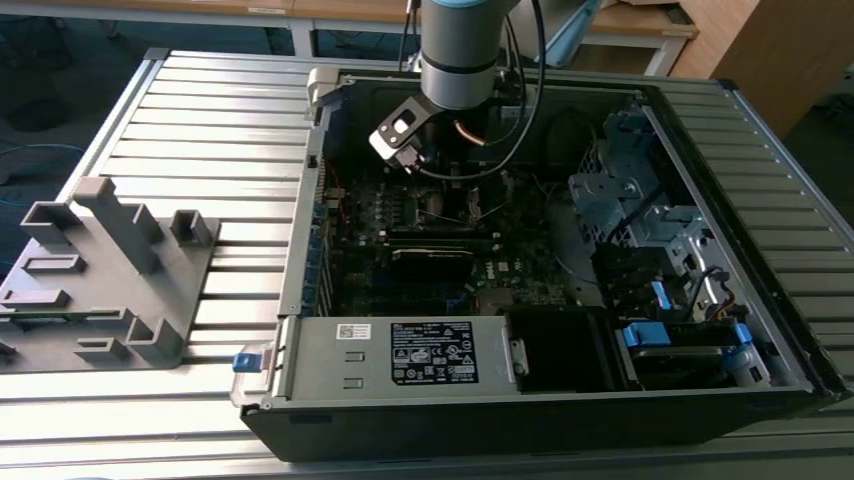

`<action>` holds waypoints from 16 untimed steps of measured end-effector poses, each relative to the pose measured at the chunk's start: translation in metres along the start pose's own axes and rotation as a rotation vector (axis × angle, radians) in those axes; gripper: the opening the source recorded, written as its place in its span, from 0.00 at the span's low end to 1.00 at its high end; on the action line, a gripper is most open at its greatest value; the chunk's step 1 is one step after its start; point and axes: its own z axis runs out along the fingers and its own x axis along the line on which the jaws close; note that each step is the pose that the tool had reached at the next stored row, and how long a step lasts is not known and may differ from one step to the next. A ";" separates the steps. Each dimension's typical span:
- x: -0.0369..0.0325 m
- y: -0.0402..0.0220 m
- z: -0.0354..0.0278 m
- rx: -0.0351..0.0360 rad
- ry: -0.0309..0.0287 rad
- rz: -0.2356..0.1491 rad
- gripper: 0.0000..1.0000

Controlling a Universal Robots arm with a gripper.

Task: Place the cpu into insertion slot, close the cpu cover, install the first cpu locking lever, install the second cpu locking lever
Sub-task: 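Place the cpu into insertion slot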

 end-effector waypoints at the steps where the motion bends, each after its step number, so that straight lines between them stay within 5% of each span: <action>1: 0.0000 0.0000 0.0000 0.0000 0.0000 0.000 0.61; 5: 0.0000 0.0000 -0.0001 0.0000 -0.0001 0.000 0.53; 16: 0.0000 0.0000 -0.0001 0.0000 0.0000 0.000 0.11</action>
